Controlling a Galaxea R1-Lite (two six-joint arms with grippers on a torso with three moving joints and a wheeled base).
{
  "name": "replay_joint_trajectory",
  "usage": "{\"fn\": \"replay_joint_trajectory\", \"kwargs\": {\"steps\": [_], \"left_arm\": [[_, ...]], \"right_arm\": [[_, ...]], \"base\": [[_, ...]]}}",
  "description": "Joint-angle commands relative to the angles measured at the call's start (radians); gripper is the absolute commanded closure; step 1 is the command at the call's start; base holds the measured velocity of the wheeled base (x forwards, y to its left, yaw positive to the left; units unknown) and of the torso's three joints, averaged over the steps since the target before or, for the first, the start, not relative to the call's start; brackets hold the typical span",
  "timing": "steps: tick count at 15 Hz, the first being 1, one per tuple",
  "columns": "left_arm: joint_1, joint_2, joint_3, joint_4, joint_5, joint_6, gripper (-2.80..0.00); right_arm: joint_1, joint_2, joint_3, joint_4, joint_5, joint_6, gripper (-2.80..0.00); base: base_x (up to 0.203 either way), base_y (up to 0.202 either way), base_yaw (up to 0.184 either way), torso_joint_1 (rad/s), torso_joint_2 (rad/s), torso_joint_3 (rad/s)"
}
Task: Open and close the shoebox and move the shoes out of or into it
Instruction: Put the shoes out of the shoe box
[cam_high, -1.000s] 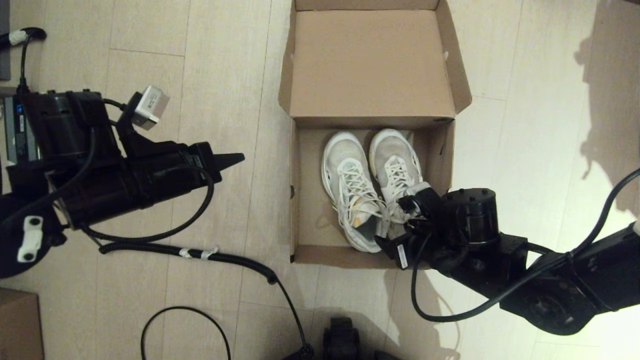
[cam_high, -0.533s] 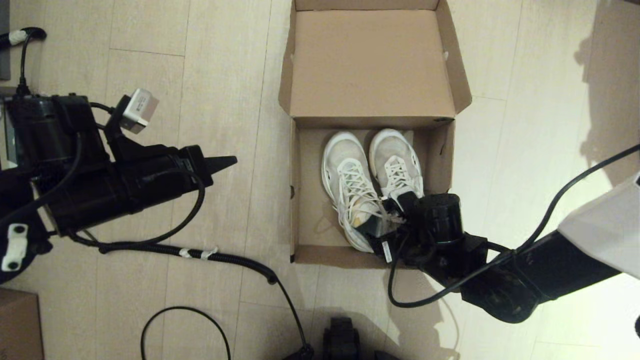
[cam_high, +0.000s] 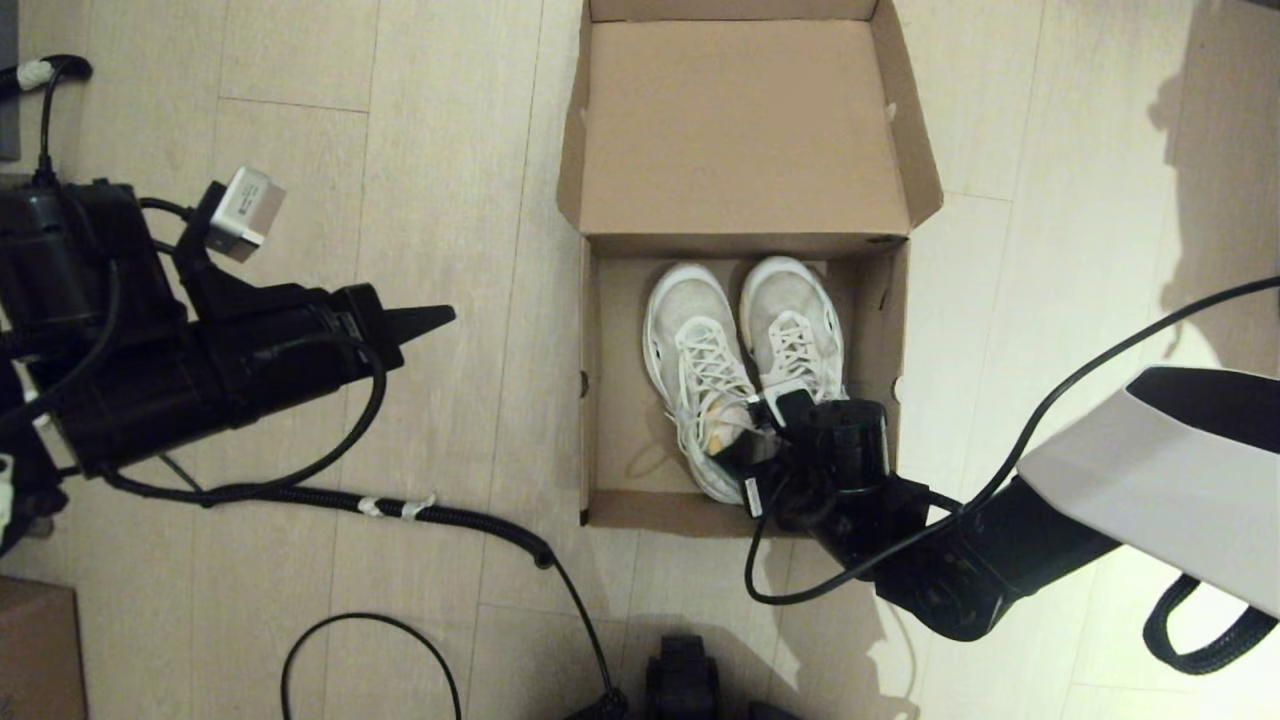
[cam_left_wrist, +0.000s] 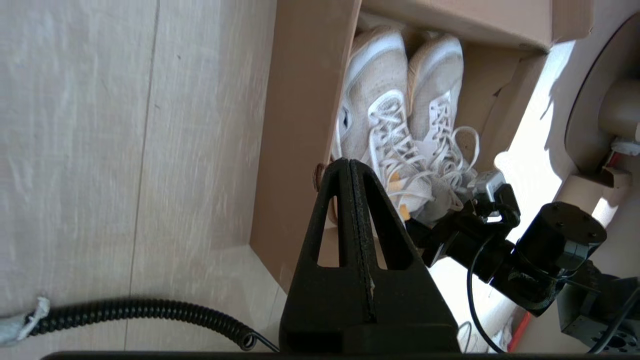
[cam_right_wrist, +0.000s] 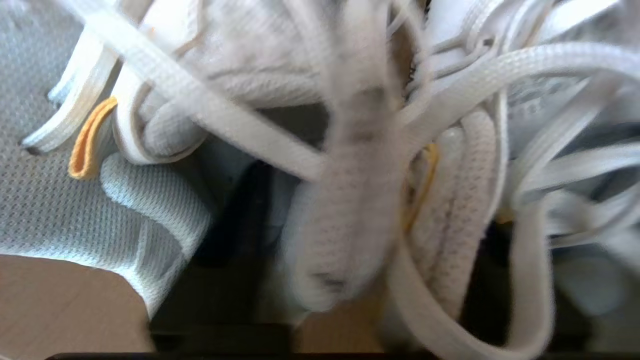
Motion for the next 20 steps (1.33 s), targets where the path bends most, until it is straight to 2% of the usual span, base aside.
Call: {"fn": "replay_joint_trajectory", "kwargs": {"steps": [1,3,5,10,12,15,18,20], "left_arm": [[0.009,-0.033,-0.003,-0.001,-0.005,0.0,0.0],[0.011,-0.063,-0.002,0.003,-0.005,-0.002,0.0],[0.024,-0.09,0.011,0.008,-0.009,-0.005,0.0],[0.026,-0.101,0.014,0.008,-0.009,-0.005,0.0],[0.025,-0.12,0.013,0.013,-0.009,-0.005,0.0],[0.026,-0.108,0.058,0.035,-0.014,-0.006,0.0],[0.026,-0.097,0.112,0.032,-0.009,-0.008,0.0],[0.026,-0.102,0.141,0.031,-0.007,-0.008,0.0]], "right_arm": [[0.001,-0.022,-0.002,-0.008,-0.001,-0.002,0.0],[0.003,-0.1,0.003,0.01,0.007,0.0,0.0],[0.003,-0.198,0.013,0.083,0.043,0.031,0.0],[0.018,-0.487,0.048,0.394,0.302,0.222,0.0],[0.02,-0.601,0.045,0.502,0.365,0.28,0.0],[0.02,-0.801,0.019,0.677,0.377,0.308,0.0],[0.006,-0.985,-0.03,0.864,0.328,0.295,0.0],[-0.095,-1.039,-0.057,0.929,0.291,0.273,0.0]], "base": [[0.0,0.0,0.0,0.0,0.0,0.0],[0.0,0.0,0.0,0.0,0.0,0.0],[0.0,0.0,0.0,0.0,0.0,0.0],[0.0,0.0,0.0,0.0,0.0,0.0],[0.0,0.0,0.0,0.0,0.0,0.0],[0.0,0.0,0.0,0.0,0.0,0.0],[0.0,0.0,0.0,0.0,0.0,0.0],[0.0,0.0,0.0,0.0,0.0,0.0]]}}
